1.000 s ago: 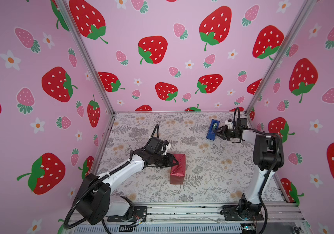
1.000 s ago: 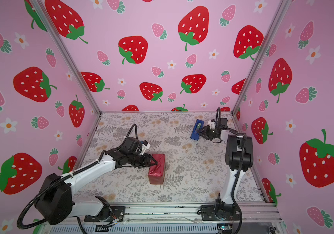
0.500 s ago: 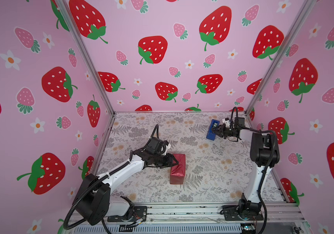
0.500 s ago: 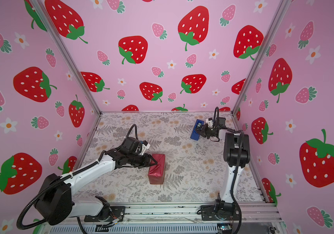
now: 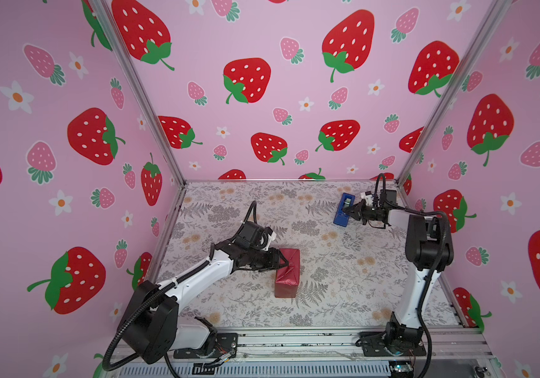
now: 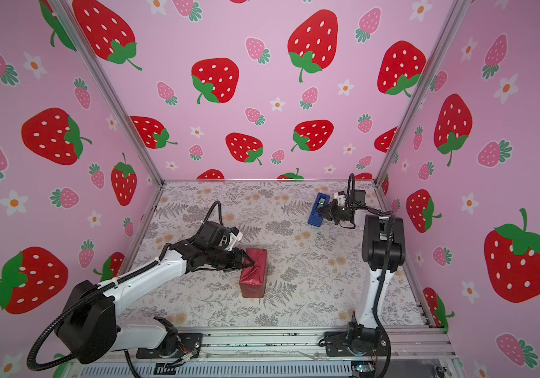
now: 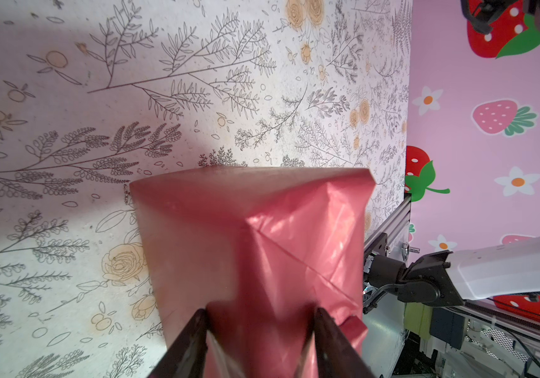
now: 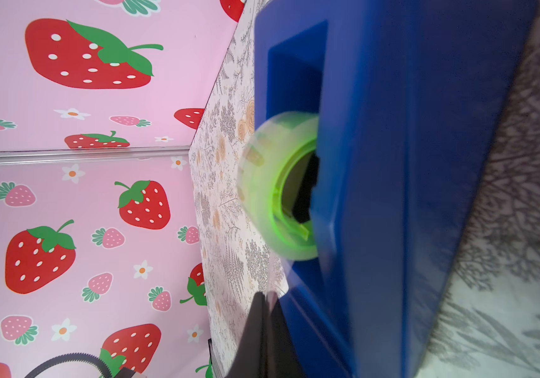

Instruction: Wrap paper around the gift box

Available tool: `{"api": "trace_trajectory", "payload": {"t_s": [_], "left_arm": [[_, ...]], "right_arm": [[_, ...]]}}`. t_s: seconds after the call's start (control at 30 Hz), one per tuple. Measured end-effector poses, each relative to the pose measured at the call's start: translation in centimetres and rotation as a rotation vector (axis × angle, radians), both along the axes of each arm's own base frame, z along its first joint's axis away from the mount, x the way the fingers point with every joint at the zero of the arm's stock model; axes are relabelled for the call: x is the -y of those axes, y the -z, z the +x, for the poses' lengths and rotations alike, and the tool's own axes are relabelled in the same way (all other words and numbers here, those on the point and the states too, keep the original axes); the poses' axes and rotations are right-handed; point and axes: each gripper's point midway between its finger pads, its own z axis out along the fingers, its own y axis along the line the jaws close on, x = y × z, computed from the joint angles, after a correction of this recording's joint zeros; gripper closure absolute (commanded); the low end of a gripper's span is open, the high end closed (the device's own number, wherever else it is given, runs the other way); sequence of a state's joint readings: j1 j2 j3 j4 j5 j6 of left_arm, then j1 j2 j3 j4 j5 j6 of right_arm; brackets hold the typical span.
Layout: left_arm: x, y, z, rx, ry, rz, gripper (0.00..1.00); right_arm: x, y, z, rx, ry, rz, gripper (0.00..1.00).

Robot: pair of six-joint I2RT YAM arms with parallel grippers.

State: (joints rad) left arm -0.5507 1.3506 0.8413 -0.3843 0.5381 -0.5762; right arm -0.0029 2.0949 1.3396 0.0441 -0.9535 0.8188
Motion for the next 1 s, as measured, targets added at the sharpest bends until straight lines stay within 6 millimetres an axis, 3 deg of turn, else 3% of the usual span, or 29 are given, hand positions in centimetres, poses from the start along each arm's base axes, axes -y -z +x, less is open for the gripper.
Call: {"api": "trace_trajectory", "payload": {"t_s": [0.27, 0.37, 0.63, 0.83, 1.0], "left_arm": [[0.0, 0.0, 0.0, 0.000, 0.000, 0.001, 0.47], [0.0, 0.0, 0.0, 0.000, 0.000, 0.001, 0.47], [0.0, 0.0, 0.0, 0.001, 0.001, 0.001, 0.47], [0.0, 0.0, 0.0, 0.002, 0.000, 0.002, 0.47], [0.0, 0.1, 0.0, 0.002, 0.001, 0.004, 0.47]], "right_arm": [[-0.3, -3.1, -2.7, 0.043, -0.001, 0.013, 1.00], [-0.9, -3.3, -4.3, 0.046, -0.016, 0.015, 1.00], [-3.6, -1.0, -7.9, -0.011, -0.084, 0.017, 1.00], [-3.3, 1.7, -8.7, -0.033, -0.073, -0.013, 1.00], [-2.4, 4.2, -8.2, -0.019, -0.052, -0.077, 1.00]]}}
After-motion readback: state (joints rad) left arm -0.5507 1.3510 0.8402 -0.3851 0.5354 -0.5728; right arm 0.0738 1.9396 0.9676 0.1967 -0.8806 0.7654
